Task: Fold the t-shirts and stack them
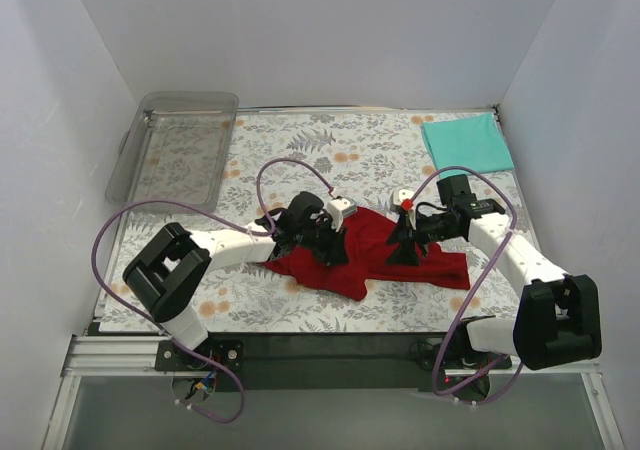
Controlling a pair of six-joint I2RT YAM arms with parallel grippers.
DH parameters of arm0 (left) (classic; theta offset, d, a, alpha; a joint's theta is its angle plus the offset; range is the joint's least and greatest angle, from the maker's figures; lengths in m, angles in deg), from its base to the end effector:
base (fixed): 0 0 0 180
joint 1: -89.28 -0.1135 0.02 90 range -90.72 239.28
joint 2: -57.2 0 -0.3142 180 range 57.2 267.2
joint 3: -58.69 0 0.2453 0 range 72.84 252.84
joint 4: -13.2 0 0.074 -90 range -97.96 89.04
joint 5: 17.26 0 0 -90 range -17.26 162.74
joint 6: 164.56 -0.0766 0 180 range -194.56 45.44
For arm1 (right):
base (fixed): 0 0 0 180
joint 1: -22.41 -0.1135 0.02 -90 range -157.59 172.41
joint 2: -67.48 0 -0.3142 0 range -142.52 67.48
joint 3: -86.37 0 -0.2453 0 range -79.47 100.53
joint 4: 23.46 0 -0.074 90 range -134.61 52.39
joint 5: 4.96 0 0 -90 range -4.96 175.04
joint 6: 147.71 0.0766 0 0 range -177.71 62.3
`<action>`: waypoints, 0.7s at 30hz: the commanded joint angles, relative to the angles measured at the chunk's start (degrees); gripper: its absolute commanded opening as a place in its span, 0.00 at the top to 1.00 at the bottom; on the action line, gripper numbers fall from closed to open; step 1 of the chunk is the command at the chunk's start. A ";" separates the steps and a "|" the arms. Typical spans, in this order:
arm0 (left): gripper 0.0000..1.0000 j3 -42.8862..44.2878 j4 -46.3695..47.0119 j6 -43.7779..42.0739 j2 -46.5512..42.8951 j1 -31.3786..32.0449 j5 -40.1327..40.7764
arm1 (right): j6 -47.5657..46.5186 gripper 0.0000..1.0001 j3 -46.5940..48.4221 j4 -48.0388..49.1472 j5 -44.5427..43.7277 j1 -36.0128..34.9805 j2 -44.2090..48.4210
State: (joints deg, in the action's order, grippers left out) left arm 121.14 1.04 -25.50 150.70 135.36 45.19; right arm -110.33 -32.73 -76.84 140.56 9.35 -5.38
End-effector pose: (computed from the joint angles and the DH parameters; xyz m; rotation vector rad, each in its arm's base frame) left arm 0.2192 -0.2787 0.2034 0.2110 2.6431 -1.2781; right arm 0.1965 0.1104 0.2563 -1.4435 1.7571 0.9518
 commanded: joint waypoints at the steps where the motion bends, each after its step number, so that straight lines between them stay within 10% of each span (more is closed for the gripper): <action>1: 1.00 4.35 -3.75 -1.95 1.08 1.37 0.22 | 0.41 0.46 0.81 0.11 2.48 2.07 1.31; 21: 1.00 34.57 -9.13 -20.84 -8.86 -7.68 14.11 | 0.85 0.44 9.86 0.29 -1.74 9.98 3.34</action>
State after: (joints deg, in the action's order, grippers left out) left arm 151.74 -8.14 -41.67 141.91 128.81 58.31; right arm -110.09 -26.83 -76.81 138.20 18.27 -2.72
